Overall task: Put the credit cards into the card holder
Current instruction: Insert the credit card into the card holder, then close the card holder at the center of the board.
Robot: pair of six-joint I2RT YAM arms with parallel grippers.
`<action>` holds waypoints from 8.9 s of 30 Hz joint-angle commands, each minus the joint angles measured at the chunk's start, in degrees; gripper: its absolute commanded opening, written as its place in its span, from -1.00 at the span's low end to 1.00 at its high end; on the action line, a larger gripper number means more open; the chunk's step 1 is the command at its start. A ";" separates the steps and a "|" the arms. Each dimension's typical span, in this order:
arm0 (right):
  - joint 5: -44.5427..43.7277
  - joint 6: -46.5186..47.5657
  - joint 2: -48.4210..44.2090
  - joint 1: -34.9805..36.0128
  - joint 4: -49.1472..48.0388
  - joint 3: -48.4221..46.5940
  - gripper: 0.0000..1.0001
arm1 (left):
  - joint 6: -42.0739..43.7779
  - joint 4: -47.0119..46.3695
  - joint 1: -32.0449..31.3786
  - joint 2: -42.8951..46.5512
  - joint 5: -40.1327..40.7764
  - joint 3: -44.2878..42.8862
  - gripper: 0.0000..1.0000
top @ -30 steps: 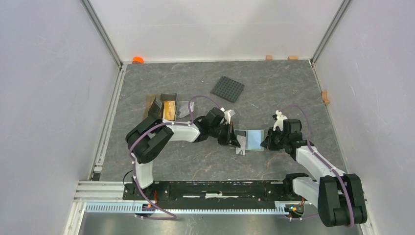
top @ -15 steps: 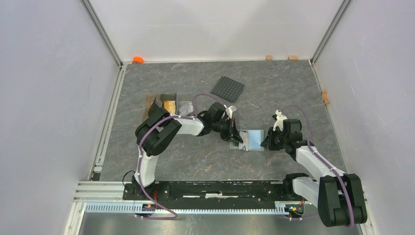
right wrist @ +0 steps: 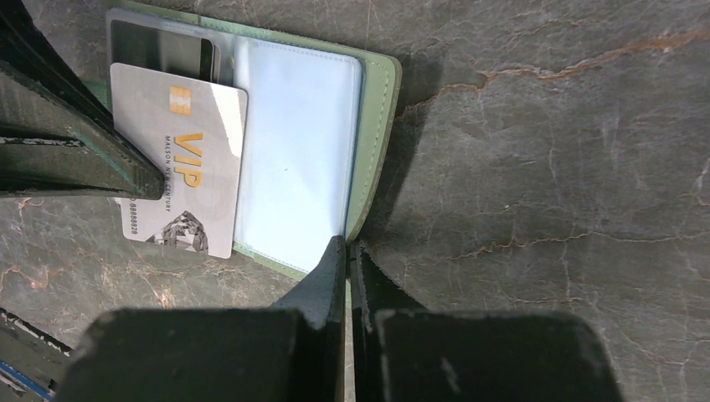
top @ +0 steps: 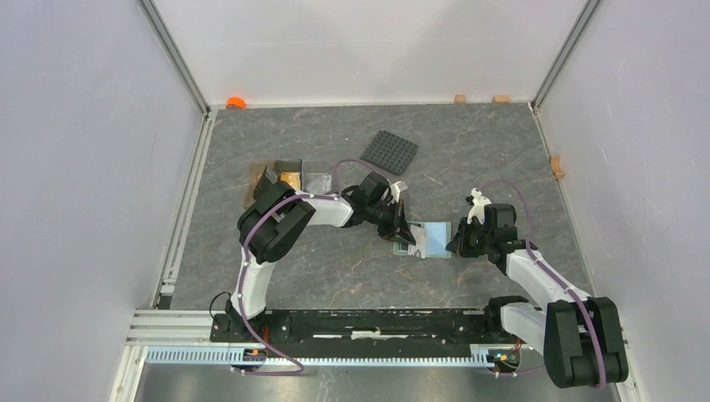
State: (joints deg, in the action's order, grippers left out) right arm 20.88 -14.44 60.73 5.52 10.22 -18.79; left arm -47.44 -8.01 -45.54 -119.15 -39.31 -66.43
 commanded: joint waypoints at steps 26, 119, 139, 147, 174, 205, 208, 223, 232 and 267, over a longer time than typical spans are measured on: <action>-1.45 1.65 -1.31 -0.01 3.58 -0.67 -1.00 | 1.68 -3.02 0.80 -4.01 6.64 -0.29 -0.96; 0.23 -1.81 -8.63 0.02 3.41 -0.06 -0.97 | 2.09 4.25 -6.09 -3.47 14.42 -7.02 -0.27; 1.24 -2.40 -10.76 0.01 3.70 0.33 -1.00 | -3.93 -7.88 -8.07 -4.27 13.24 -8.47 -0.30; -2.34 -0.80 -12.49 0.00 7.96 -3.47 -1.00 | 3.21 -1.01 -7.89 5.51 19.98 -4.86 -0.01; -18.20 -1.97 2.01 13.01 9.42 -19.47 -0.65 | 7.46 4.96 -5.55 15.45 29.36 5.61 0.60; -18.23 -4.30 9.09 21.04 3.46 -25.93 0.36 | 6.28 -1.98 -1.22 19.38 25.73 10.37 0.64; -20.24 -3.91 5.85 19.39 5.11 -24.46 0.31 | 6.39 -2.36 -1.21 19.68 25.85 9.98 0.64; -13.87 -2.12 0.06 8.09 2.89 -13.05 0.11 | 6.78 -2.19 -1.39 17.21 24.02 6.99 0.65; -9.28 -3.77 7.80 11.27 -5.68 -11.85 0.14 | 7.01 -1.61 -1.39 14.67 21.84 4.58 0.70; 15.90 -12.13 18.36 0.87 -29.24 -0.22 0.23 | 15.75 10.78 -3.77 -0.48 29.30 -3.09 -0.47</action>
State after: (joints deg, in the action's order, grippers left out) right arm 30.17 -22.48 75.94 6.70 -10.37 -21.93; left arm -34.74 -2.90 -48.36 -116.90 -13.50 -70.76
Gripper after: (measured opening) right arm 0.623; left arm 0.293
